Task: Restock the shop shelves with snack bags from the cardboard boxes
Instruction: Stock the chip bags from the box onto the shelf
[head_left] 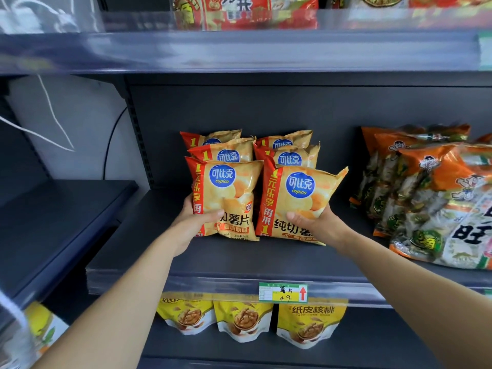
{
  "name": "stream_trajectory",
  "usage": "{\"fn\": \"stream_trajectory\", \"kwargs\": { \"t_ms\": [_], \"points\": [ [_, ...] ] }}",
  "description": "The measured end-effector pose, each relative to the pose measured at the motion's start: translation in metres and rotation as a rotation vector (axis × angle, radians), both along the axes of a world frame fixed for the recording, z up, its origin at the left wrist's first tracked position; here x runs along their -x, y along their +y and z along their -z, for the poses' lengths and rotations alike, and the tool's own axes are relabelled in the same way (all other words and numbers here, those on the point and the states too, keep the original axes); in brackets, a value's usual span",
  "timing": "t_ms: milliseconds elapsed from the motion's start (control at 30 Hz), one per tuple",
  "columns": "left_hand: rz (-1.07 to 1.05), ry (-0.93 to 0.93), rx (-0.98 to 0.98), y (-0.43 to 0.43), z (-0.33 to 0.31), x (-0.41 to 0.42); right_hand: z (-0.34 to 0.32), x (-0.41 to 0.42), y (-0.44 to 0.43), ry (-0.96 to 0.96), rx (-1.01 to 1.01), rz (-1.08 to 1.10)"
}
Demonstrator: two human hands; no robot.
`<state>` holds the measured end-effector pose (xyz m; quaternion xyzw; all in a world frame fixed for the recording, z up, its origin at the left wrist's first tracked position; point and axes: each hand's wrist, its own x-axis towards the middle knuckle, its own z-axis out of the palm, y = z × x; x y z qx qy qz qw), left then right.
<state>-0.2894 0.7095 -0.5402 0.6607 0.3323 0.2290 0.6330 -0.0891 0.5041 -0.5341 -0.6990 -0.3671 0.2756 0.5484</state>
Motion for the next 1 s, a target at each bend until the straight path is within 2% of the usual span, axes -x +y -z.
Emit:
{"fn": "stream_trajectory", "kwargs": {
  "t_ms": [167,267,567,867,1000],
  "points": [
    [-0.044,-0.245,0.142,0.001,-0.006,0.008,0.005,0.002,-0.006,0.048,-0.047,0.069],
    [-0.185,-0.303,0.239,0.002,-0.010,0.002,0.000,0.008,-0.003,0.092,-0.118,0.123],
    [-0.169,-0.192,0.226,0.033,-0.019,-0.022,0.001,0.017,-0.004,0.158,-0.239,0.272],
    [-0.007,-0.148,0.147,0.044,-0.032,-0.041,-0.006,0.022,0.001,0.087,-0.200,0.368],
    [-0.101,-0.191,0.206,0.050,-0.033,-0.029,-0.013,0.028,0.001,-0.019,-0.236,0.497]
  ]
}}
